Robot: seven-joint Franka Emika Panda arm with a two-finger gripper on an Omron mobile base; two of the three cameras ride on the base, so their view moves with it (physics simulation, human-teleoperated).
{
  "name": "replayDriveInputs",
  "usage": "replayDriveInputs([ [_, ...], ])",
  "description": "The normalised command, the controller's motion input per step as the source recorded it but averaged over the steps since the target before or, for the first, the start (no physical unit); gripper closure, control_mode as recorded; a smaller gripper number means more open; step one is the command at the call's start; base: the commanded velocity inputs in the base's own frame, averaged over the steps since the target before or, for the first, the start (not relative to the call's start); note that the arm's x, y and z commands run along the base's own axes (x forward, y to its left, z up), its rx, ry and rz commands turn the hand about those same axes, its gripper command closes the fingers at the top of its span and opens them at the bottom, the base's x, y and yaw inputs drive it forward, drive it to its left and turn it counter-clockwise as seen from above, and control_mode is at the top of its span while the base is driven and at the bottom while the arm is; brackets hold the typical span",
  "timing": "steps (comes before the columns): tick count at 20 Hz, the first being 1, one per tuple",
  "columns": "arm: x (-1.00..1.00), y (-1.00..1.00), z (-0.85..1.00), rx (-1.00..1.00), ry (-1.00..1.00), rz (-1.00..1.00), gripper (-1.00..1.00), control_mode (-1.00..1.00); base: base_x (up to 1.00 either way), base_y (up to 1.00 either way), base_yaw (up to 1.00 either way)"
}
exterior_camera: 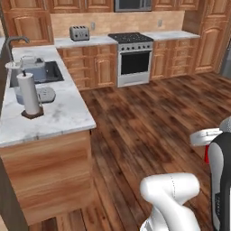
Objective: Open the fridge, grab two sodas, and place both sodas inside the bowl with ice on the dining counter.
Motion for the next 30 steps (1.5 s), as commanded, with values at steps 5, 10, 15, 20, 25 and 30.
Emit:
replayDriveInputs([
  [5,0.00,0.00,0.00,0.00,0.00,0.00,1.00,1.00,-0.93,1.00,0.02],
  [10,0.00,0.00,0.00,0.00,0.00,0.00,1.00,1.00,-0.89,1.00,0.01],
  [15,0.00,0.00,0.00,0.00,0.00,0.00,1.00,1.00,-0.83,1.00,0.00],
  [20,0.00,0.00,0.00,0.00,0.00,0.00,1.00,1.00,-0.48,1.00,0.00],
  [25,0.00,0.00,0.00,0.00,0.00,0.00,1.00,1.00,-0.14,1.00,-0.05],
  [30,0.00,0.00,0.00,0.00,0.00,0.00,1.00,1.00,0.00,1.00,-0.12],
])
